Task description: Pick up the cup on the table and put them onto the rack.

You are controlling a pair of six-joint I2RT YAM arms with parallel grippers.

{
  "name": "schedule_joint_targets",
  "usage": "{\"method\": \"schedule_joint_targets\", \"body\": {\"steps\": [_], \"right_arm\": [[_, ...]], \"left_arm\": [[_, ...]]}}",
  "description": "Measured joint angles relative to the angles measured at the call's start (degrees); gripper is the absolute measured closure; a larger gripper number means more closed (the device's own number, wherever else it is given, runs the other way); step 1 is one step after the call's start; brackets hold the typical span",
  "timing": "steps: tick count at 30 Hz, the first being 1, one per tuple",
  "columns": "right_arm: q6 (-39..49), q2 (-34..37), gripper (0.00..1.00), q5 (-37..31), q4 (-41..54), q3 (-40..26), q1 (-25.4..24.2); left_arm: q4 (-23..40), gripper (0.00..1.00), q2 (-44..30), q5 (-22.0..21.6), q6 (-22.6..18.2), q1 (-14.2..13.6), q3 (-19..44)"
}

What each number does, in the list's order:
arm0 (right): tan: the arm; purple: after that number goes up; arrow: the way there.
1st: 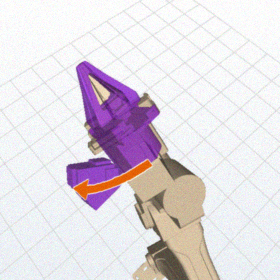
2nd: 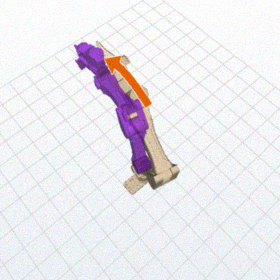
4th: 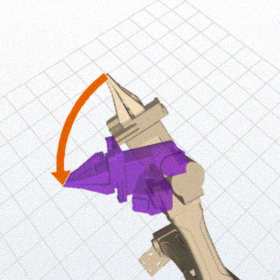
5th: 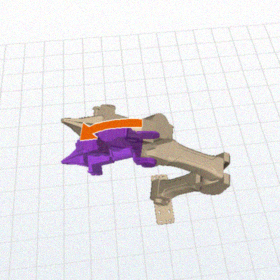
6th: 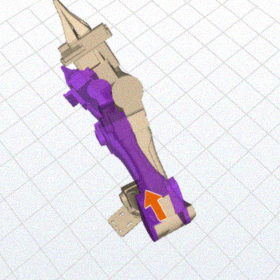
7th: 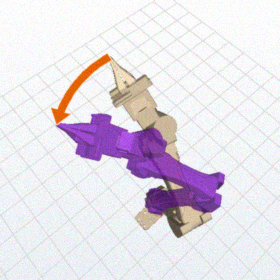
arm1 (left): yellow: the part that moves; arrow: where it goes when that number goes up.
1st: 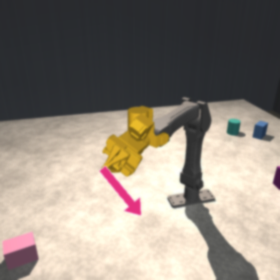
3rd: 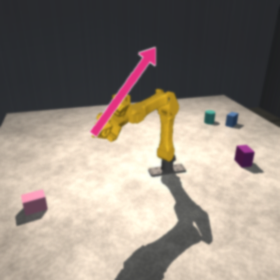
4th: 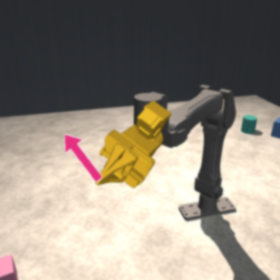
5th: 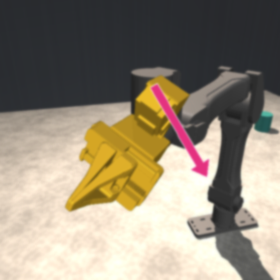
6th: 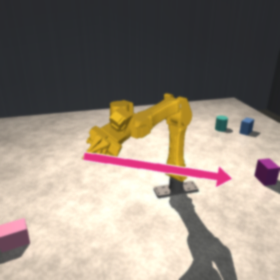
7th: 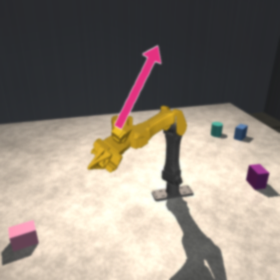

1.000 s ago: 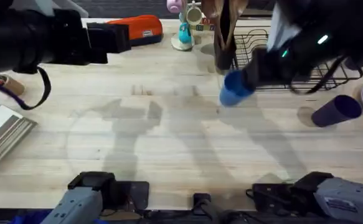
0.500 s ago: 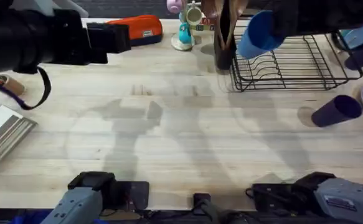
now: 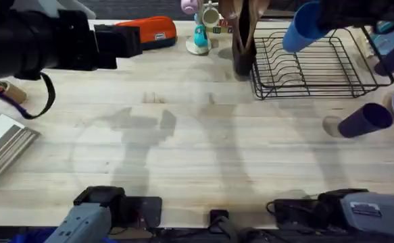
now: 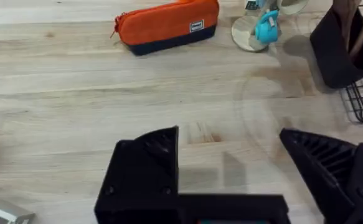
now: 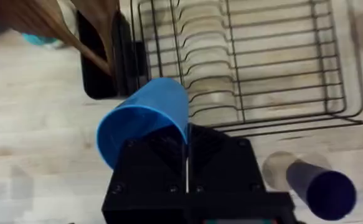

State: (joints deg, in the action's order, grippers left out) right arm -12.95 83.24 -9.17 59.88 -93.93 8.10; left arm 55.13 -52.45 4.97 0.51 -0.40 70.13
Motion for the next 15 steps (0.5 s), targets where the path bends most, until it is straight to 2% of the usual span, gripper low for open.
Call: {"method": "schedule_joint_targets", "body": {"steps": [15], "right_arm": [[0.64, 15.57, 0.971, 3.00, -0.10, 0.00, -0.77]], "left_arm": [[0.00, 0.007, 0.00, 0.00, 0.00, 0.00, 0.00]]}}
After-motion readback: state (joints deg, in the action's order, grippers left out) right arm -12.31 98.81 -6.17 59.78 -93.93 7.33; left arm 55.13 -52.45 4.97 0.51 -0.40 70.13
